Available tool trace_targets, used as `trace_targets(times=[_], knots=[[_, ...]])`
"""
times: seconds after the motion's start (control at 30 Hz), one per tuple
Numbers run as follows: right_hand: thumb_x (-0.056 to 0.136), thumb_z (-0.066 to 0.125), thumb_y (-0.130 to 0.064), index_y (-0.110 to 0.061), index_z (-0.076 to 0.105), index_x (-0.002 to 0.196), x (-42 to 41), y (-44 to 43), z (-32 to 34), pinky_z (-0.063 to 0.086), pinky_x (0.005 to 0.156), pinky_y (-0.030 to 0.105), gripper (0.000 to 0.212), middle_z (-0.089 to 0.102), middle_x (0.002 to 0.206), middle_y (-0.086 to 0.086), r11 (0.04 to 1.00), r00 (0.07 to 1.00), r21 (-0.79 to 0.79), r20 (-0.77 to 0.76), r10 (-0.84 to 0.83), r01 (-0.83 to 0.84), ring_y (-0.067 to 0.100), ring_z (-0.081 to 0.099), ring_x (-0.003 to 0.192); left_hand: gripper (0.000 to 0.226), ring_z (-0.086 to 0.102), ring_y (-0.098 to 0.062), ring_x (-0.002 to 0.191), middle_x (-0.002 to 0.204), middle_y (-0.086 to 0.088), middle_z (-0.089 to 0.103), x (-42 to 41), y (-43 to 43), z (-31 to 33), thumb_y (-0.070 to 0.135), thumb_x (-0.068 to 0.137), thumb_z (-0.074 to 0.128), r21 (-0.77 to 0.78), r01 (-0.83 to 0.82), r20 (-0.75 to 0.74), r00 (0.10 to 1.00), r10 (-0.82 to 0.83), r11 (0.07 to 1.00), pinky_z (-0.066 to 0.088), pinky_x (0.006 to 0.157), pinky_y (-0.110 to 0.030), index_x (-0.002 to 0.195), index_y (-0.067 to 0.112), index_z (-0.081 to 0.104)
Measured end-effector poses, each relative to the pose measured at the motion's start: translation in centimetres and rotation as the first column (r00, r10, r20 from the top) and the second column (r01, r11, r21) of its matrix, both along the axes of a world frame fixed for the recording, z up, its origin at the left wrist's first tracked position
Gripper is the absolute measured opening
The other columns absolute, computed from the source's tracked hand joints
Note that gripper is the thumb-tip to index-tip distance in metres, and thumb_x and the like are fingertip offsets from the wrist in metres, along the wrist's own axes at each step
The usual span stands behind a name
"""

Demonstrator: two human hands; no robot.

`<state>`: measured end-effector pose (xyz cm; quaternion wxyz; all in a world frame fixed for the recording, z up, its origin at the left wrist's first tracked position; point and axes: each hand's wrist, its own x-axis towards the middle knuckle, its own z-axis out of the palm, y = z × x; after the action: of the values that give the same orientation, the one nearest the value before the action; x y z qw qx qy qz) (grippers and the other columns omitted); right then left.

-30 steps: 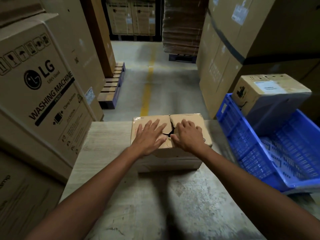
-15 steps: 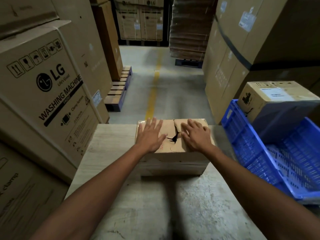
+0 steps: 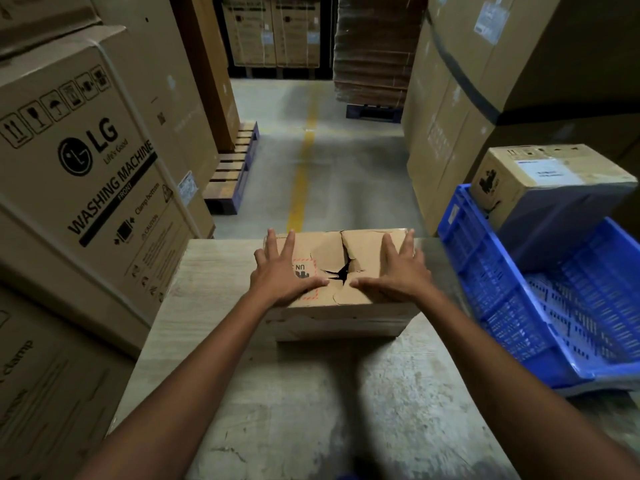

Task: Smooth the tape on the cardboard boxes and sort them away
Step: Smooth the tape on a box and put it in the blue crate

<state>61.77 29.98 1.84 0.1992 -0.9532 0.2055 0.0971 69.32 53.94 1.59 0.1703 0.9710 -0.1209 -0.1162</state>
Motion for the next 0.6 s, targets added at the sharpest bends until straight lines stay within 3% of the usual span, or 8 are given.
trace_targets(times=[0.17, 0.27, 0.37, 0.43, 0.5, 0.6], knots=[[0.051, 0.076, -0.083, -0.033, -0.003, 0.160, 0.4, -0.1, 0.4, 0.029, 0.115, 0.060, 0.144, -0.021, 0.166, 0.013, 0.999, 0.998, 0.040, 0.055, -0.030, 0.027, 0.048, 0.009, 0.151, 0.134, 0.005, -0.041, 0.149, 0.165, -0.007, -0.022, 0.5, -0.2, 1.4, 0.079, 0.062, 0.072, 0.019, 0.017, -0.056, 0.998, -0.016, 1.000, 0.032, 0.112, -0.057, 0.159, 0.033, -0.009], [0.063, 0.081, -0.070, -0.029, -0.001, 0.161, 0.8, -0.7, 0.0, 0.028, 0.116, 0.058, 0.135, -0.006, 0.167, 0.019, 0.973, 0.972, 0.187, 0.163, -0.169, 0.138, 0.047, 0.015, 0.150, 0.130, 0.013, -0.039, 0.149, 0.167, -0.004, -0.010, 1.1, -0.3, 1.4, 0.072, 0.063, 0.078, -0.162, -0.067, -0.033, 0.997, 0.063, 0.984, 0.034, 0.111, -0.056, 0.159, 0.036, -0.001], [0.072, 0.081, -0.061, -0.027, 0.006, 0.161, 1.2, -1.3, -0.3, 0.032, 0.114, 0.056, 0.121, 0.016, 0.165, 0.017, 0.944, 0.918, 0.271, 0.296, -0.265, 0.185, 0.040, 0.025, 0.148, 0.102, 0.022, -0.035, 0.147, 0.166, -0.004, 0.009, 1.5, -0.3, 1.3, 0.064, 0.078, 0.072, -0.332, -0.143, 0.010, 0.988, 0.155, 0.933, 0.038, 0.109, -0.052, 0.158, 0.033, 0.018], [0.076, 0.079, -0.057, -0.027, 0.010, 0.161, 1.5, -1.2, 0.2, 0.036, 0.114, 0.054, 0.114, 0.022, 0.158, 0.015, 0.924, 0.873, 0.321, 0.366, -0.322, 0.207, 0.035, 0.030, 0.144, 0.076, 0.038, -0.031, 0.137, 0.156, -0.004, 0.024, 1.9, -0.2, 1.1, 0.058, 0.087, 0.065, -0.434, -0.147, 0.066, 0.979, 0.194, 0.889, 0.047, 0.105, -0.048, 0.152, 0.027, 0.038], [0.083, 0.074, -0.054, -0.026, 0.015, 0.161, 1.8, -1.0, 0.9, 0.040, 0.110, 0.049, 0.102, 0.027, 0.149, 0.015, 0.906, 0.816, 0.356, 0.438, -0.378, 0.229, 0.032, 0.037, 0.135, 0.055, 0.054, -0.024, 0.119, 0.138, -0.003, 0.033, 2.3, -0.1, 1.1, 0.049, 0.091, 0.064, -0.543, -0.149, 0.093, 0.968, 0.235, 0.826, 0.057, 0.088, -0.037, 0.138, 0.025, 0.052], [0.090, 0.066, -0.050, -0.023, 0.033, 0.155, 1.7, -0.5, 1.4, 0.047, 0.101, 0.041, 0.078, 0.033, 0.136, 0.011, 0.858, 0.689, 0.437, 0.534, -0.490, 0.271, 0.027, 0.047, 0.122, 0.033, 0.062, -0.019, 0.100, 0.124, 0.000, 0.034, 2.3, 0.3, 1.5, 0.043, 0.093, 0.064, -0.607, -0.161, 0.105, 0.955, 0.279, 0.779, 0.053, 0.064, -0.018, 0.120, 0.024, 0.056]])
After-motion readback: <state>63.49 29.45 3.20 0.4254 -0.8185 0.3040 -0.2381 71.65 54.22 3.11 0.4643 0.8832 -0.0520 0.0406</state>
